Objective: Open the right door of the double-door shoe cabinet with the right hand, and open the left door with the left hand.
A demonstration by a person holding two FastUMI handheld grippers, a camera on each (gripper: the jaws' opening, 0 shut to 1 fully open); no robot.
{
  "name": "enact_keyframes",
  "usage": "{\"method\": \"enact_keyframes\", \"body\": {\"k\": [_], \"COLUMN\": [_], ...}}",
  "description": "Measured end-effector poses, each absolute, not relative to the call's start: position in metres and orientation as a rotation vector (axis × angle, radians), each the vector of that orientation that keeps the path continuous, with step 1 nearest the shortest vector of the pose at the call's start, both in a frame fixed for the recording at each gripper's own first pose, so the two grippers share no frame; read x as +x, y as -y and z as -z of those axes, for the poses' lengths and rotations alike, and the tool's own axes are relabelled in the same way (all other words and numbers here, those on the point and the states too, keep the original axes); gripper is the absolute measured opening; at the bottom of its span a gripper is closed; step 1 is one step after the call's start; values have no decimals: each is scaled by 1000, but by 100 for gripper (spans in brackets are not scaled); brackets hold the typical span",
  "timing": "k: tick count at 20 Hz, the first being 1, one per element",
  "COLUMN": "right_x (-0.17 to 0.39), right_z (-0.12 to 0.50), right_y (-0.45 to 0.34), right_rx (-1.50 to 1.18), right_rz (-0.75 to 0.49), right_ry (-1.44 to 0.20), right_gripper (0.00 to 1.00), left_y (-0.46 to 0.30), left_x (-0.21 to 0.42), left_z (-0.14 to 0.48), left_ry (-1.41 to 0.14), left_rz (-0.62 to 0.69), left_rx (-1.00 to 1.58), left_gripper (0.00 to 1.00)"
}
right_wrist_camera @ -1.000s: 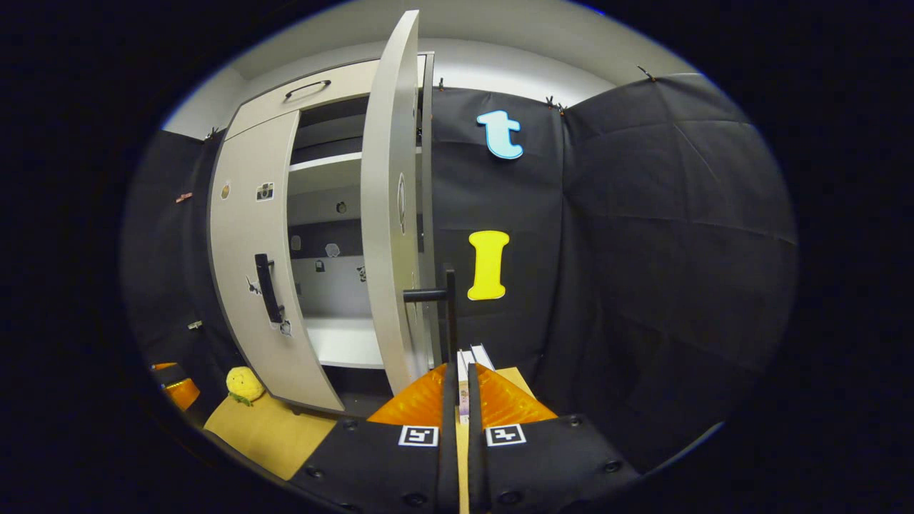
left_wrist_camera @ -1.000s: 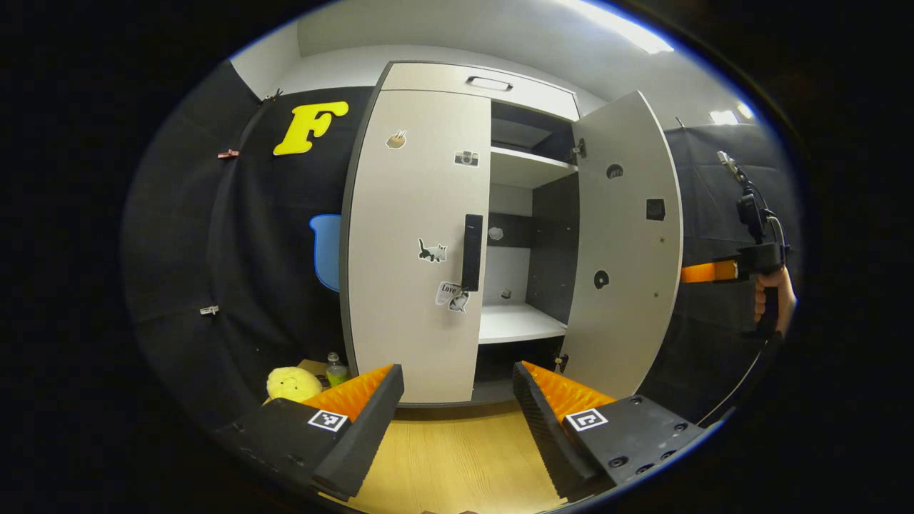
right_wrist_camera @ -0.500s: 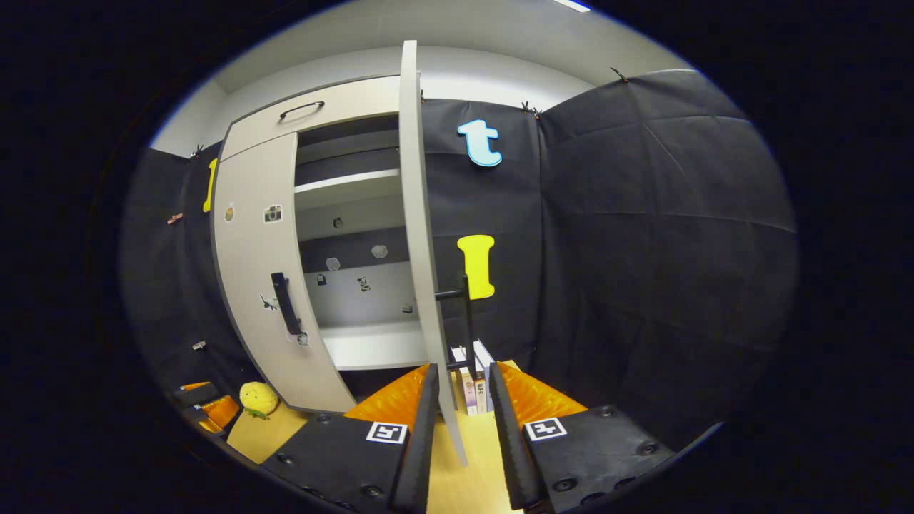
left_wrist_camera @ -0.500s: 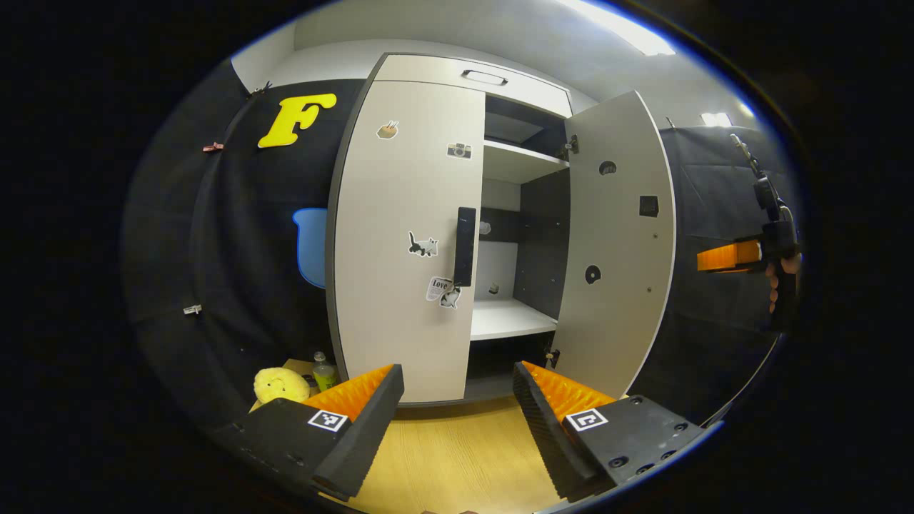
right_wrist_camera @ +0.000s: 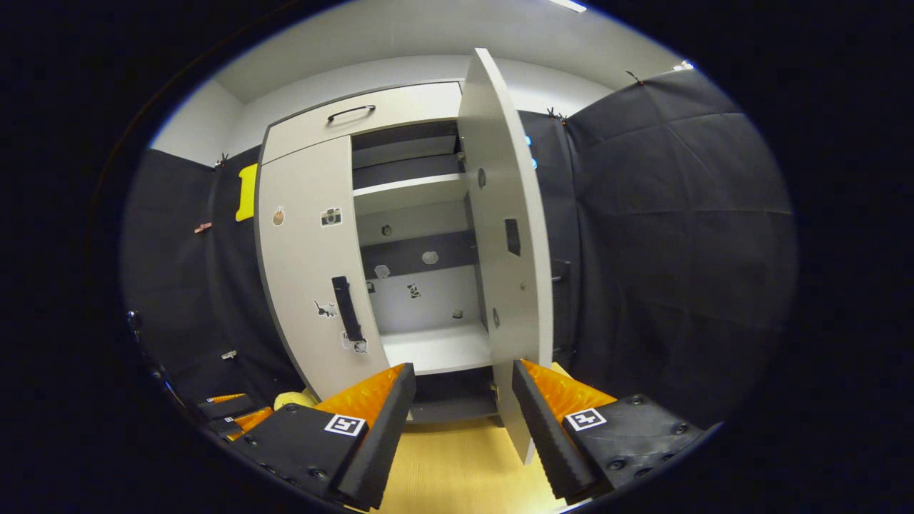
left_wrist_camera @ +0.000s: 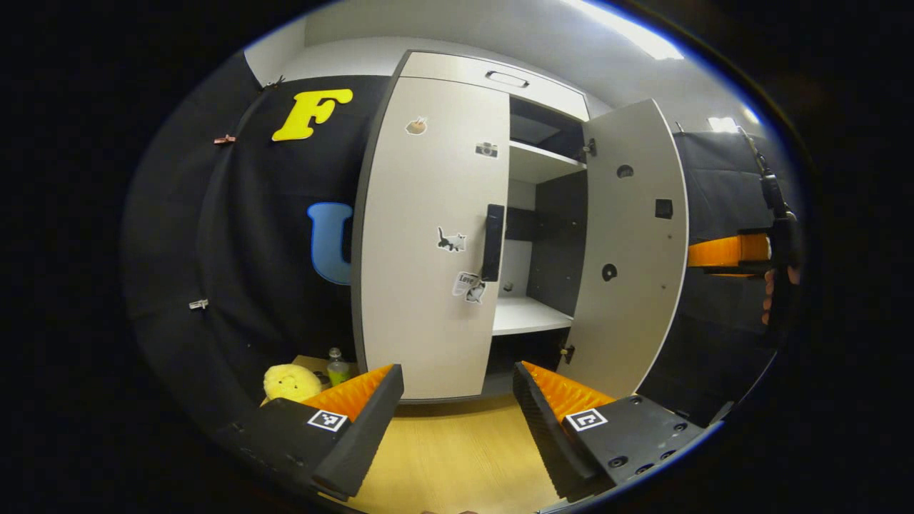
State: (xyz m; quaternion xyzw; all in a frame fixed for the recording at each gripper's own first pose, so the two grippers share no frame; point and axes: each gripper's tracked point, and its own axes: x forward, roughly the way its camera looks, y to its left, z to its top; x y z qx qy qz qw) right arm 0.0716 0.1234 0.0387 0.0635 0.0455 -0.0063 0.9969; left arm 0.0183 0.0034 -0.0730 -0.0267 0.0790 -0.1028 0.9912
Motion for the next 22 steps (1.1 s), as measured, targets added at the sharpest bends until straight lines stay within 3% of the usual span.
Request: {"method": "enact_keyframes", "body": {"k": [1, 3, 15, 22], "right_x": [76, 87, 129, 120], "right_z": [-36, -27, 50, 82], "right_y": [-130, -138, -140, -167], "right_rx": [115, 97, -15, -14], "right_rz": [-5, -25, -109, -257], "right_ry": [-86, -87, -136, -150], "right_gripper": [86, 100, 99, 99], "left_y": [-7, -12, 48, 85], "left_x": [21, 28, 145, 230], "left_z": [72, 67, 3, -33], "left_ry": [-159, -152, -111, -72], "left_rz": [191, 161, 105, 97], "left_rx": [-54, -50, -39, -6], "left_gripper": [95, 95, 95, 95]}}
